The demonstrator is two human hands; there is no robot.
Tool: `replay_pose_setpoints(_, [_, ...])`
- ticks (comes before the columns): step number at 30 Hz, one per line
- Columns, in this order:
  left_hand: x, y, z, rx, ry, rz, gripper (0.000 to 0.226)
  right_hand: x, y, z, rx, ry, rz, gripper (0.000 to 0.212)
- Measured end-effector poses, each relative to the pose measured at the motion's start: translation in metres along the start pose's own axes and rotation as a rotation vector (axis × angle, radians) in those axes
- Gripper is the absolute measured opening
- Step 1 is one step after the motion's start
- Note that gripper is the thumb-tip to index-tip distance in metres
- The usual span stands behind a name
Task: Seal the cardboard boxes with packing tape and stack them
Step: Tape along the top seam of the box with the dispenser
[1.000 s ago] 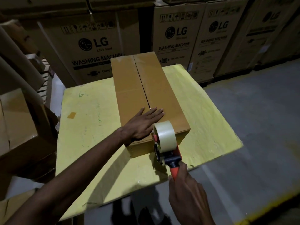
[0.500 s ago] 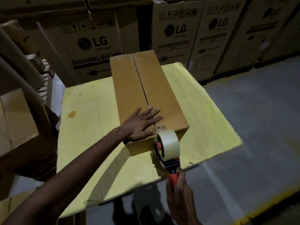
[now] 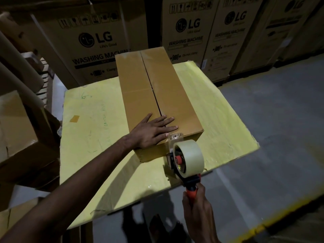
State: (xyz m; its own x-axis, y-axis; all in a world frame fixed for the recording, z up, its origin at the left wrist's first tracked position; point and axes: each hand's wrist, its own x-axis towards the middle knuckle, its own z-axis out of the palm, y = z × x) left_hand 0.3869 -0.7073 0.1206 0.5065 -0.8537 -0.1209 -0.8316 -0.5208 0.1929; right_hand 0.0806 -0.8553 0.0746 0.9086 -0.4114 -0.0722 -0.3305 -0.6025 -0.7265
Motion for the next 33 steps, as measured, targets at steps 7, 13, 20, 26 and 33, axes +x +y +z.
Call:
replay_pose_setpoints(7, [-0.001, 0.003, 0.001, 0.018, -0.010, -0.033, 0.052, -0.012, 0.008, 0.001, -0.007, 0.030, -0.038, 0.055])
replay_pose_setpoints(13, [-0.007, 0.003, 0.004, 0.002, -0.009, -0.029, 0.051, -0.039, 0.022, -0.002, -0.079, 0.017, -0.023, 0.064])
replay_pose_setpoints(20, [-0.009, 0.012, 0.005, 0.009, -0.011, -0.036, 0.051, -0.038, 0.027, 0.000, -0.062, -0.028, 0.107, 0.058])
replay_pose_setpoints(26, [-0.006, 0.007, 0.004, 0.006, 0.004, -0.035, 0.052, -0.013, 0.020, 0.006, -0.051, -0.133, 0.088, 0.051])
replay_pose_setpoints(33, [-0.009, 0.008, 0.003, -0.024, 0.053, -0.015, 0.053, 0.000, 0.025, 0.024, -0.048, -0.130, 0.091, 0.050])
